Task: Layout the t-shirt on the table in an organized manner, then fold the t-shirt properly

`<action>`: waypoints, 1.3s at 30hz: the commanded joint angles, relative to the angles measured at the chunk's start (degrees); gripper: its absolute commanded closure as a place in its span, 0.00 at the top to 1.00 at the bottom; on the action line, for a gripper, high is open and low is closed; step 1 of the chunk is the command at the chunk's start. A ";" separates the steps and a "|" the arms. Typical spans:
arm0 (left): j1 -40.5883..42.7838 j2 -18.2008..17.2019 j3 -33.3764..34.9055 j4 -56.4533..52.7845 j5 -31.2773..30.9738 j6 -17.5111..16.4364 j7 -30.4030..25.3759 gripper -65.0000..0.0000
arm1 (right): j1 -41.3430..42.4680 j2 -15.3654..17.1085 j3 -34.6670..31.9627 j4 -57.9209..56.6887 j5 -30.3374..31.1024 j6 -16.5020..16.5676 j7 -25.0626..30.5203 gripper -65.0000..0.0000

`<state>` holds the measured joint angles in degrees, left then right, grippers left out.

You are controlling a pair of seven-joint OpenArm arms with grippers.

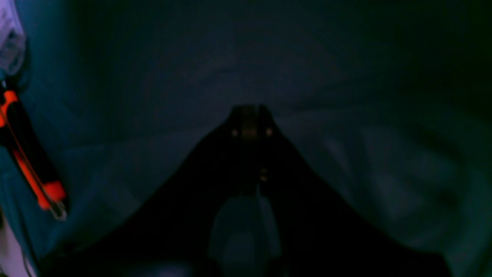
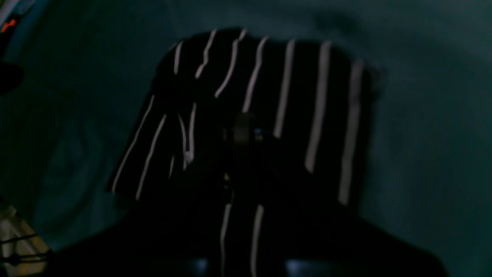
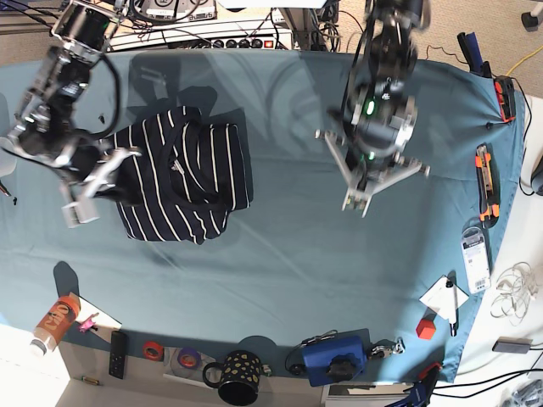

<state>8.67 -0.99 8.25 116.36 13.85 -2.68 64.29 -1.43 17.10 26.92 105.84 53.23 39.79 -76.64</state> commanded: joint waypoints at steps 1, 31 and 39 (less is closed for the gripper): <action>0.66 -0.50 0.07 2.89 0.50 0.11 -1.42 0.00 | 0.76 0.83 0.96 2.23 2.71 0.00 -0.26 0.00; 39.10 -5.84 -22.45 17.64 -16.28 -7.17 -0.24 0.00 | -42.03 0.50 2.40 5.92 10.84 0.21 -3.36 0.00; 51.43 -5.84 -23.06 16.61 -20.81 -8.46 -5.75 0.00 | -52.59 0.50 1.46 5.79 8.37 0.21 -3.36 0.00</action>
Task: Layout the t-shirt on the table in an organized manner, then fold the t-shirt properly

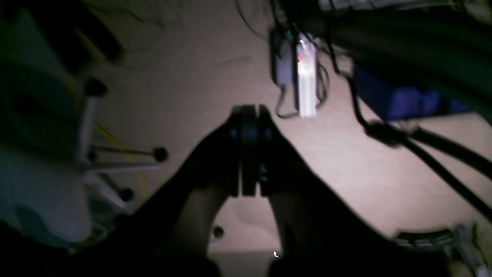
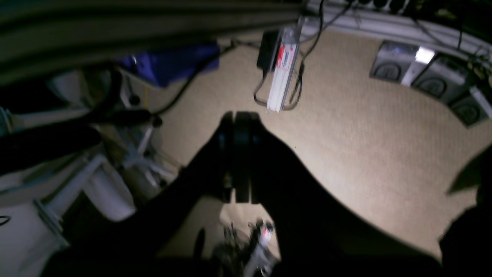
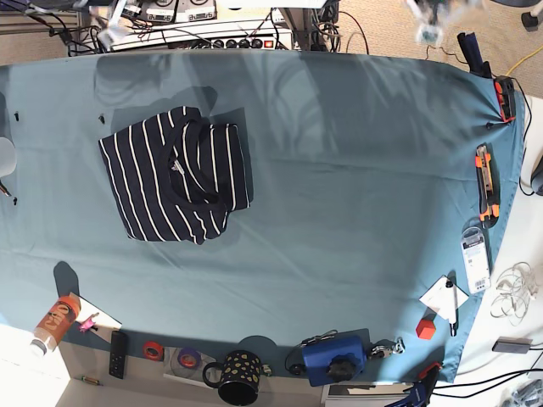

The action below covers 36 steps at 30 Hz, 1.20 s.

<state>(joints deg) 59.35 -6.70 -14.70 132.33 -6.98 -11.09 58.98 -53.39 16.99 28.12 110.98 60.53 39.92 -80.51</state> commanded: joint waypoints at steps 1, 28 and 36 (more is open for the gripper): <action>1.20 -0.11 -0.11 -0.39 0.04 -0.07 -0.92 0.00 | -0.87 0.61 -0.66 0.63 -1.20 0.08 0.51 0.00; -37.40 0.07 -0.11 -90.23 7.43 -8.46 -40.96 0.00 | 36.20 0.79 -47.95 -70.90 -61.53 -7.06 54.27 0.00; -42.56 -0.02 -0.11 -101.26 9.44 -2.91 -52.41 0.00 | 44.61 0.76 -52.54 -86.88 -62.07 -18.82 73.05 0.00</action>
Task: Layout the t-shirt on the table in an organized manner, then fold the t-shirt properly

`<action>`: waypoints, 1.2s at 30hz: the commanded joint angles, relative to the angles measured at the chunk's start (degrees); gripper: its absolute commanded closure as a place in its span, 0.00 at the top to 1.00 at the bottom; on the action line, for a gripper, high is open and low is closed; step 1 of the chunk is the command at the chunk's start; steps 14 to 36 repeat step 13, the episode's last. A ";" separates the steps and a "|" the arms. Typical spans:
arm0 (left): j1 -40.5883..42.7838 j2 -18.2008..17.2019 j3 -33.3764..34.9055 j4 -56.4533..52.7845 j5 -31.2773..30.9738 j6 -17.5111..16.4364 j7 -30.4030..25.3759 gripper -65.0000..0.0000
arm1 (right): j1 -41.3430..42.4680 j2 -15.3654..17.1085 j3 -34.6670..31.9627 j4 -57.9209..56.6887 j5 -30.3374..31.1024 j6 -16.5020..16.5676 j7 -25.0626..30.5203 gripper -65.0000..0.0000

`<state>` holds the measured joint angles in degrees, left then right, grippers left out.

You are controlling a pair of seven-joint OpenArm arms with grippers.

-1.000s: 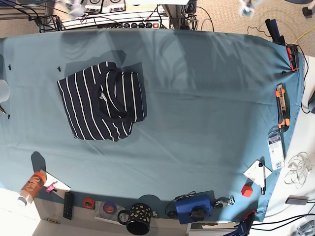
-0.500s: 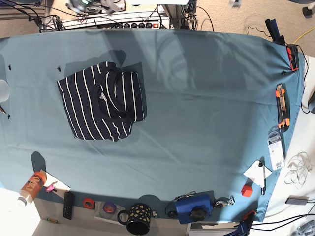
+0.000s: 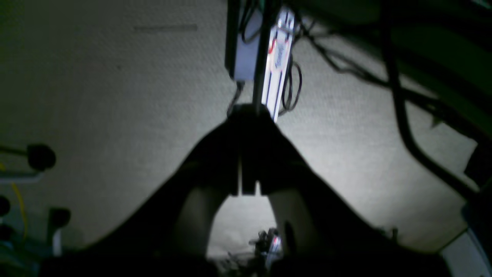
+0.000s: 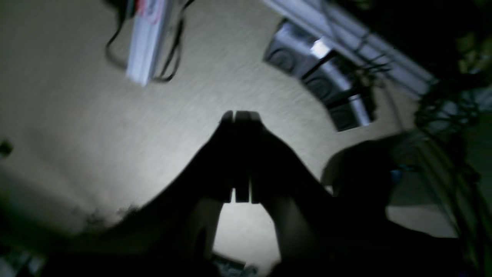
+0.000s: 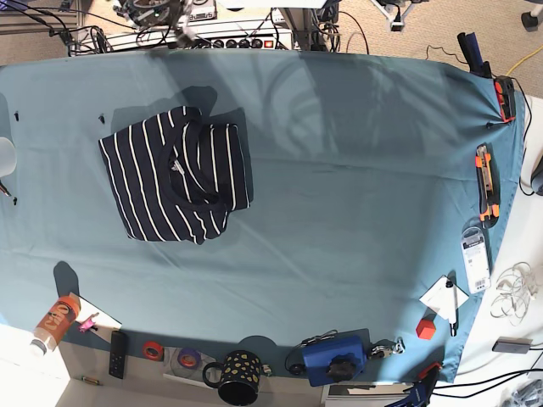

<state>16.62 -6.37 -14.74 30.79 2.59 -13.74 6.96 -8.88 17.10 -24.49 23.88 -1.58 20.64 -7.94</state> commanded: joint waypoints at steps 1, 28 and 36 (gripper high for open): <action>0.15 -0.33 -0.07 0.52 1.25 -0.26 -1.16 0.00 | 0.57 0.68 0.07 -0.15 0.04 -1.01 1.53 0.00; 0.68 -0.31 -0.07 3.58 2.78 -0.26 -1.01 0.00 | 2.23 0.50 0.07 -0.37 0.07 -3.58 2.03 0.00; 0.68 -0.31 -0.07 3.58 2.78 -0.26 -1.01 0.00 | 2.23 0.50 0.07 -0.37 0.07 -3.58 2.03 0.00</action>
